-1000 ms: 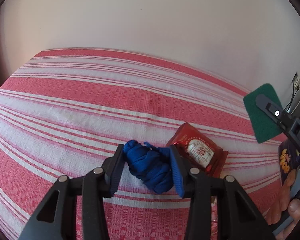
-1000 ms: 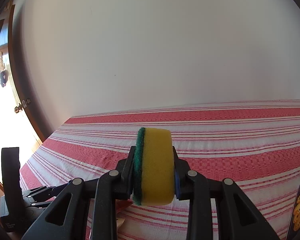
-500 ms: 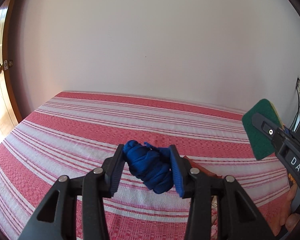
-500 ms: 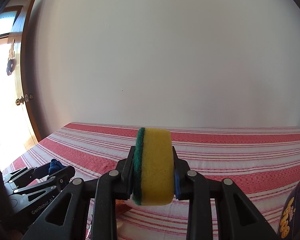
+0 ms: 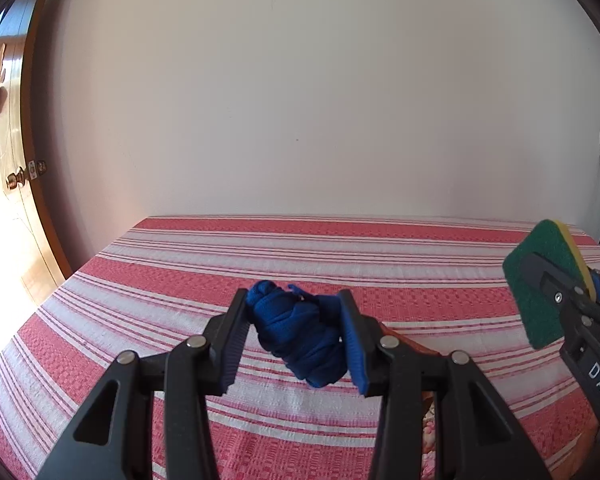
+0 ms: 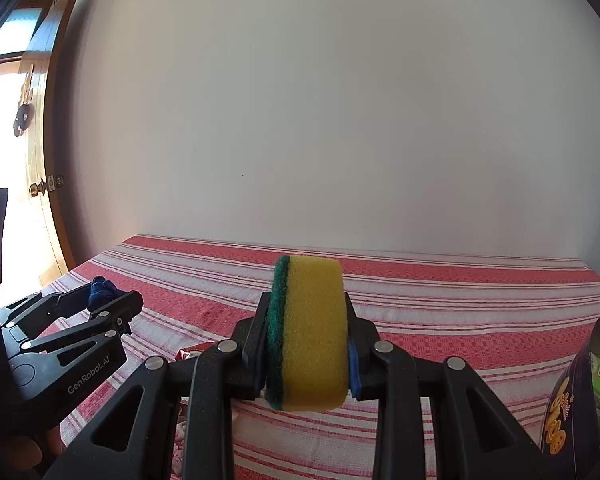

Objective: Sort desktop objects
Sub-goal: 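Carry the held sponge and blue cloth over the metal tin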

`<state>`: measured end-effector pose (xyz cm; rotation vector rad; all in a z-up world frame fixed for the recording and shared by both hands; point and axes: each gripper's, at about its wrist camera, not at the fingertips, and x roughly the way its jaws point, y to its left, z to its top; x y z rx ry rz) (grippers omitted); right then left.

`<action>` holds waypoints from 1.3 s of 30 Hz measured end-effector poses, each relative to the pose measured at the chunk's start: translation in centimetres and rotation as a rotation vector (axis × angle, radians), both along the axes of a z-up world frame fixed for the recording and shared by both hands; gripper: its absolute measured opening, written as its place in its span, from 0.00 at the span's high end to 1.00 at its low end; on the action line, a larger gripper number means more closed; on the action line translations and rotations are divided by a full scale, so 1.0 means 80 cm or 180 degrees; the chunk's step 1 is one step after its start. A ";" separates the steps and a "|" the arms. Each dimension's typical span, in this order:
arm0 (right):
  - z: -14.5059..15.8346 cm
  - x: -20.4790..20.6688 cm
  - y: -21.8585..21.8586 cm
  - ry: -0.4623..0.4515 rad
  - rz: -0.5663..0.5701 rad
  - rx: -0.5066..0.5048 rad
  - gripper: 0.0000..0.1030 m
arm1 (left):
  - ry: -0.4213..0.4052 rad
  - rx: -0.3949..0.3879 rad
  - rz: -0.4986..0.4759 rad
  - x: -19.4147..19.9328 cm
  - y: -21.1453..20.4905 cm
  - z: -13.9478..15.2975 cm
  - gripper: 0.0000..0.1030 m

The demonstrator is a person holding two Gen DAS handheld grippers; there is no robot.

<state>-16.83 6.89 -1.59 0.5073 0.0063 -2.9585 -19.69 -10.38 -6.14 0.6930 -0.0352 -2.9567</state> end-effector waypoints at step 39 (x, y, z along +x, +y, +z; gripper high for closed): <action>0.015 0.141 0.128 0.0292 -0.0823 -0.0154 0.69 | -0.0013 0.0056 -0.0703 0.074 0.147 0.019 0.58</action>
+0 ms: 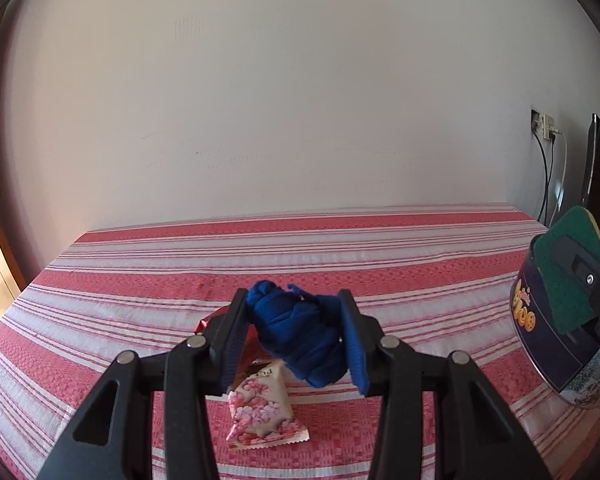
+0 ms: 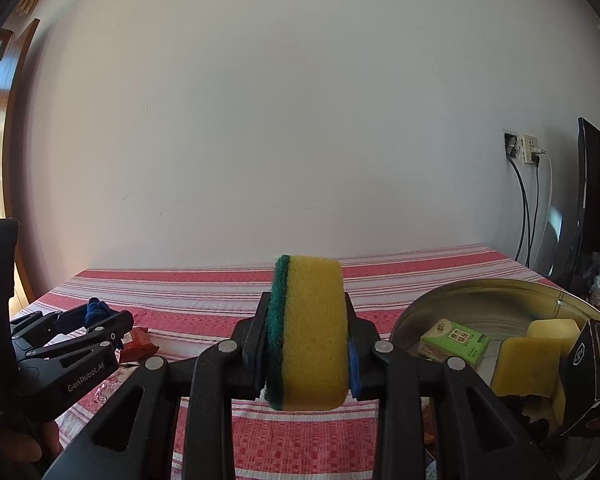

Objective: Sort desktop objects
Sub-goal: 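Carry the held sponge and blue cloth over the metal tin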

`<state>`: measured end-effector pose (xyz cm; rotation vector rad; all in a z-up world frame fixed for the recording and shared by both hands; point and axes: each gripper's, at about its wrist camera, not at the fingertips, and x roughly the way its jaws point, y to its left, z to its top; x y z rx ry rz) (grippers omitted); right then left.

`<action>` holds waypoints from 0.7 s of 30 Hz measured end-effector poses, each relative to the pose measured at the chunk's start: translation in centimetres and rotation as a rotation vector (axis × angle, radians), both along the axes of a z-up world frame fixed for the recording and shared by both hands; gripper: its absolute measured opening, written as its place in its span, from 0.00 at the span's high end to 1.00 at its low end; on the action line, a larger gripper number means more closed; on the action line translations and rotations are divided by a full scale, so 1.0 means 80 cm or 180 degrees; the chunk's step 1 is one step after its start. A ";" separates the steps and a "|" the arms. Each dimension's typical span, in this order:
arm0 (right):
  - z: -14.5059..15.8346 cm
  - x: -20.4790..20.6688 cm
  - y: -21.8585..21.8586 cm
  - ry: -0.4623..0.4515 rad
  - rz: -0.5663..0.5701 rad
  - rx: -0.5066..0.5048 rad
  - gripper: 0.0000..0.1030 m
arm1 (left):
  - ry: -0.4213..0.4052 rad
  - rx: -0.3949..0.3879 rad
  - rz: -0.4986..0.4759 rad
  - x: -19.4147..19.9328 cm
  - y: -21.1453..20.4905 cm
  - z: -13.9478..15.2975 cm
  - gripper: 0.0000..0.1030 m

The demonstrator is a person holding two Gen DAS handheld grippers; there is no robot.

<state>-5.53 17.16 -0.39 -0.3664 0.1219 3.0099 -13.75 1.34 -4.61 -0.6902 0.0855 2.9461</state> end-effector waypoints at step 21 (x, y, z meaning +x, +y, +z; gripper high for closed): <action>0.039 0.085 0.167 0.0193 -0.0924 -0.0004 0.69 | 0.0031 0.0017 -0.0963 0.025 0.132 0.029 0.58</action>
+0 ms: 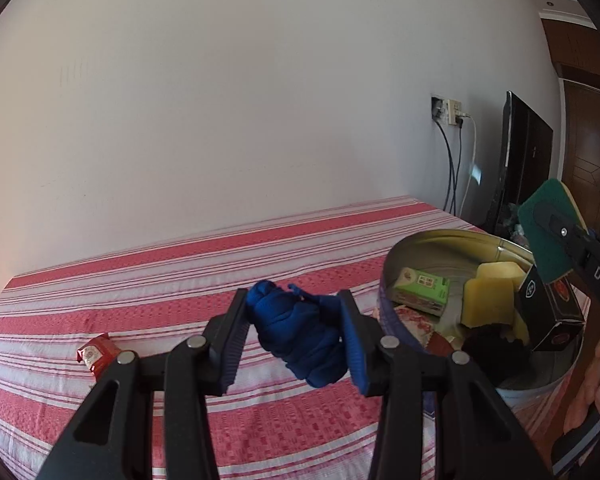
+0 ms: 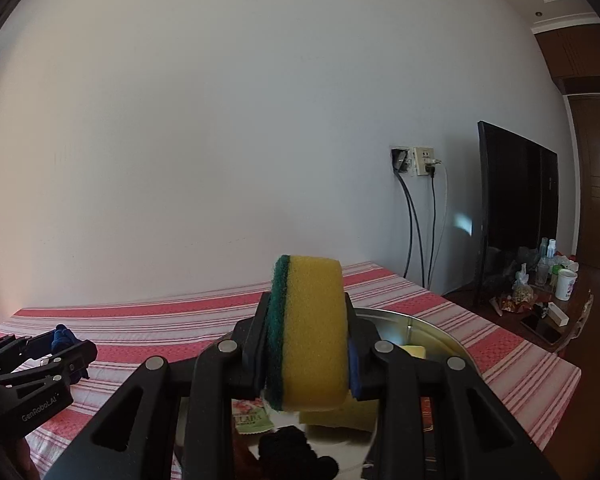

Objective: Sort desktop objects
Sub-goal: 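Carry the held sponge and blue cloth over the metal tin, then open both grippers to drop the sponge and cloth into the tin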

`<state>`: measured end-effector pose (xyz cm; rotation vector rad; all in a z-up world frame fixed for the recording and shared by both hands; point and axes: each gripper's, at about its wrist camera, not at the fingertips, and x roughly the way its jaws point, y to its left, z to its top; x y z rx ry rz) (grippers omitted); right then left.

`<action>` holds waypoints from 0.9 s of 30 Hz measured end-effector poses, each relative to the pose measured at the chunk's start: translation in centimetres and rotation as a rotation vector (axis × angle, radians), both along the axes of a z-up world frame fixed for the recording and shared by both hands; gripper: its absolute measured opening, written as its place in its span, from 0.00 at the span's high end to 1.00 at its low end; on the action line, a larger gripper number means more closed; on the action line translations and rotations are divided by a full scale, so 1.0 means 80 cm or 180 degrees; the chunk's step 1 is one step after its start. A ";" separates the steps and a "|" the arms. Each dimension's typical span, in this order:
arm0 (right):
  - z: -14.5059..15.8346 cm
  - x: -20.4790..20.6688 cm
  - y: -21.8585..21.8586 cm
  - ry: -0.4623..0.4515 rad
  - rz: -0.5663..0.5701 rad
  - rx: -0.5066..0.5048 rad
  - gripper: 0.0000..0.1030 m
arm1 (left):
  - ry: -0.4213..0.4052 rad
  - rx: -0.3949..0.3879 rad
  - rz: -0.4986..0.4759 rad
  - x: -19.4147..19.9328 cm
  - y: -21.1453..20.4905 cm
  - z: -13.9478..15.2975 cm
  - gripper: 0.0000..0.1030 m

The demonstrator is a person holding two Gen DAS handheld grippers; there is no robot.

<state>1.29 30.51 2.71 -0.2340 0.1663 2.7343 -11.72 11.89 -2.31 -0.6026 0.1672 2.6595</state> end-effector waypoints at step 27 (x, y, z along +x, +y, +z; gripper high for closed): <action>0.009 -0.076 0.135 -0.0583 -0.0070 -0.0556 0.27 | 0.0008 -0.0429 -0.0560 0.021 0.166 -0.011 0.01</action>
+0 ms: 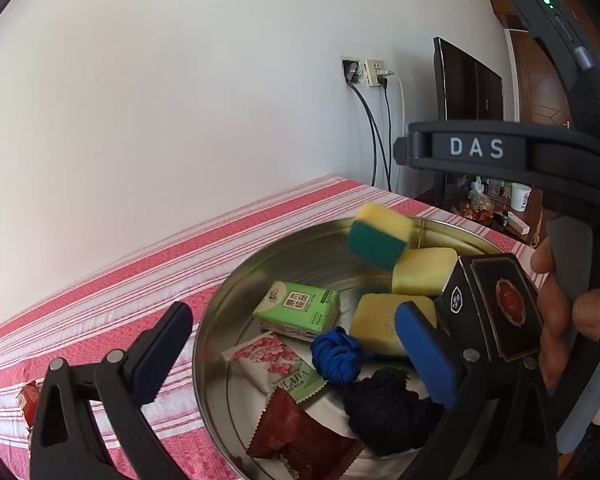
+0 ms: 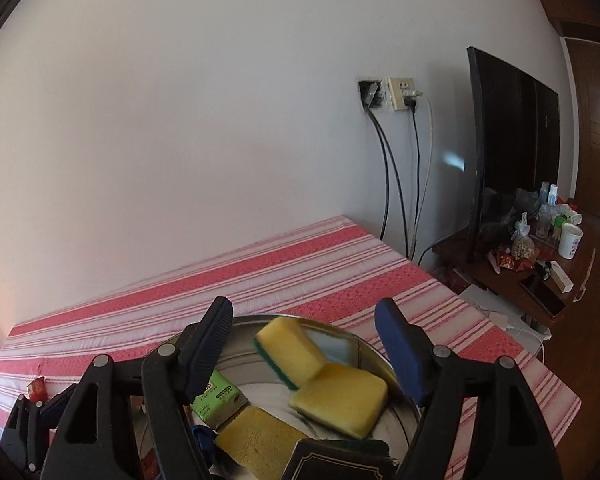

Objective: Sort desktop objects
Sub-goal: 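Open both grippers to drop the sponge and cloth into the tin, then withdraw both grippers from the tin back to the snack packets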

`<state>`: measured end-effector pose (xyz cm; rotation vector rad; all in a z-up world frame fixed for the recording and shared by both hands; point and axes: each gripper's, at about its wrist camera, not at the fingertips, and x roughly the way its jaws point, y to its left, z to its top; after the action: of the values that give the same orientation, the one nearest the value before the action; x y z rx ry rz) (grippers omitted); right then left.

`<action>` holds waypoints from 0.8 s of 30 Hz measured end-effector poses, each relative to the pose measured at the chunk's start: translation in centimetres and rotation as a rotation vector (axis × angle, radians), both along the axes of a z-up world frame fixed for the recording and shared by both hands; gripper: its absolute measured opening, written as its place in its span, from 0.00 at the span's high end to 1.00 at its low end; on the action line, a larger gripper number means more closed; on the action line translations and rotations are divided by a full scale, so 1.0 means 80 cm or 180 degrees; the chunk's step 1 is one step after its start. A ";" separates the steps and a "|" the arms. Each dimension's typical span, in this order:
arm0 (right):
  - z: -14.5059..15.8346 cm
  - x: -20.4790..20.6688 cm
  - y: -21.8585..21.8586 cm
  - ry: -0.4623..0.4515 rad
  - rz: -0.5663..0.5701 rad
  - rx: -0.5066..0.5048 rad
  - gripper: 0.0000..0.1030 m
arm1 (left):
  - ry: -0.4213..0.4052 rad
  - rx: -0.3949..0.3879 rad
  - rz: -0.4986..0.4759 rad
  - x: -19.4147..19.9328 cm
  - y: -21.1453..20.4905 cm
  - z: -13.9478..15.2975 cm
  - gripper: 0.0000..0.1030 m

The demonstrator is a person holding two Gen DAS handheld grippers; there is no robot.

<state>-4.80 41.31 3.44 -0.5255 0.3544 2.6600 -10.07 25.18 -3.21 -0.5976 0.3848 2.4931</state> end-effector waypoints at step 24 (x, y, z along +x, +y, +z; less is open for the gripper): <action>0.024 -0.055 -0.301 0.0932 0.1346 0.0345 0.11 | 0.0145 0.0163 0.1817 -0.032 -0.341 -0.002 0.01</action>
<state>-9.20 17.25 5.36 -0.1887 0.1948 3.1544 -12.61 -2.13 -3.41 -0.7069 0.1798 3.0519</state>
